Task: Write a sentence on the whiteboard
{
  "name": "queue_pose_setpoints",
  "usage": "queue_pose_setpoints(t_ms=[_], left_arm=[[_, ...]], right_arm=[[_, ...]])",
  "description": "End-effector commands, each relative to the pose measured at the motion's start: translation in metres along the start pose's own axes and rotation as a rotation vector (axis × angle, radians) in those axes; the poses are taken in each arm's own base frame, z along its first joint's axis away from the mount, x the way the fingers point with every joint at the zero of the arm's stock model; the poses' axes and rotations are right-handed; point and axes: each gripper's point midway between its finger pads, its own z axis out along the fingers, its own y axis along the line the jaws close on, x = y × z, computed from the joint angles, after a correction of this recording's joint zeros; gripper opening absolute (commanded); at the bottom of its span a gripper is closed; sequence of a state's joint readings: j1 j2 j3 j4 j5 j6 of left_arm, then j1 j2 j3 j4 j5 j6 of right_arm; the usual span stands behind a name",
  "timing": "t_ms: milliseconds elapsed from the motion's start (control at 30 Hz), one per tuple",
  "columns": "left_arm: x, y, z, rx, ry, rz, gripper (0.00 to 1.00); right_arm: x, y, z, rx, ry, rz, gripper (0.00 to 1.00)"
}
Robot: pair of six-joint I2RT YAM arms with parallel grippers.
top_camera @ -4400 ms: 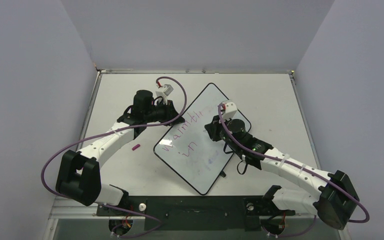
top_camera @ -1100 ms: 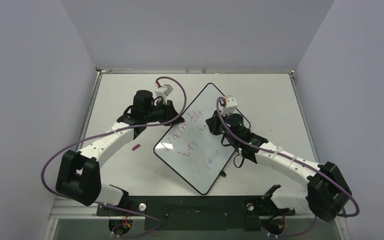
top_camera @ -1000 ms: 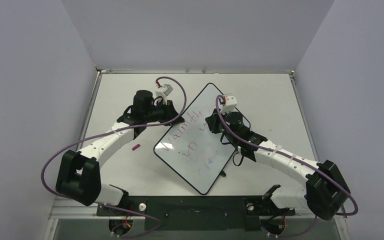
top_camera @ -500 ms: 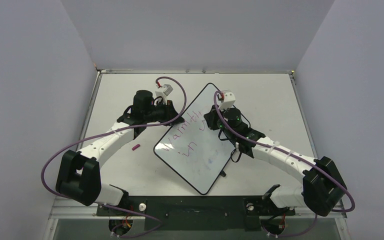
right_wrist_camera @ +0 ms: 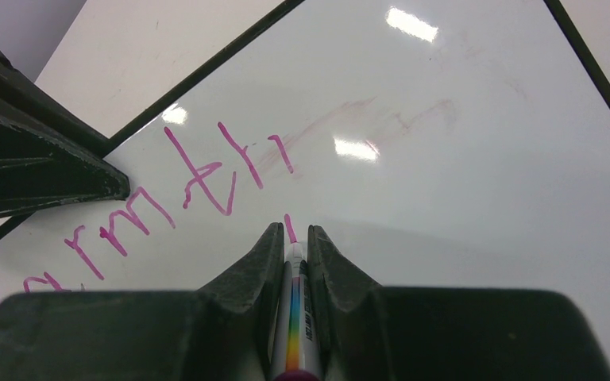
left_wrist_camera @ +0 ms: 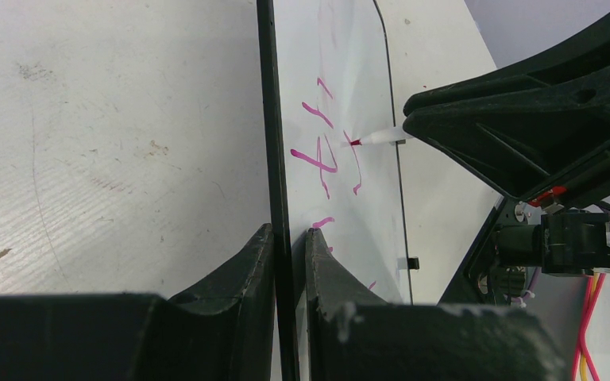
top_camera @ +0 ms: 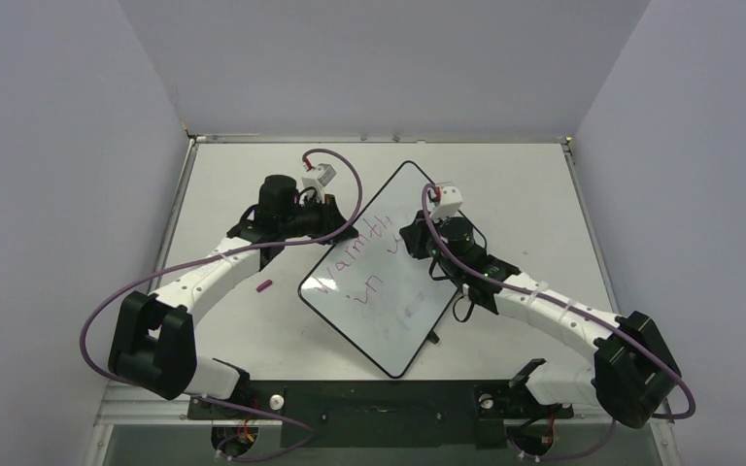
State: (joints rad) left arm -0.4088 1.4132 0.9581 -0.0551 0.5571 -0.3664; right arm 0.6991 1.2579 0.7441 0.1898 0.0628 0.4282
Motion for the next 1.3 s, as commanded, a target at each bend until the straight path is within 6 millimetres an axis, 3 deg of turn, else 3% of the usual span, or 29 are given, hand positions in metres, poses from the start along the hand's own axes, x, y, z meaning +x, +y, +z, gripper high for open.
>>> queue_pose_setpoints(t_ms=[0,533,867,1067,1267], left_arm=[[-0.026,0.003,-0.004,-0.022,-0.097,0.125,0.00],[-0.026,0.002,-0.005,-0.022,-0.101,0.129,0.00],[-0.026,0.002,-0.005,-0.022,-0.101,0.128,0.00],[-0.026,0.002,-0.006,-0.022,-0.101,0.128,0.00],[-0.026,0.002,-0.006,-0.026,-0.102,0.129,0.00]], right_arm=[[0.014,-0.007,-0.009,0.010,0.030,0.009,0.00],[0.023,-0.005,-0.030,-0.014,0.032,0.054,0.00],[0.024,0.027,-0.027,-0.096,0.047,0.041,0.00],[0.004,0.050,-0.026,-0.133,0.023,0.011,0.00],[-0.033,0.063,-0.034,-0.160,-0.041,0.003,0.00]])
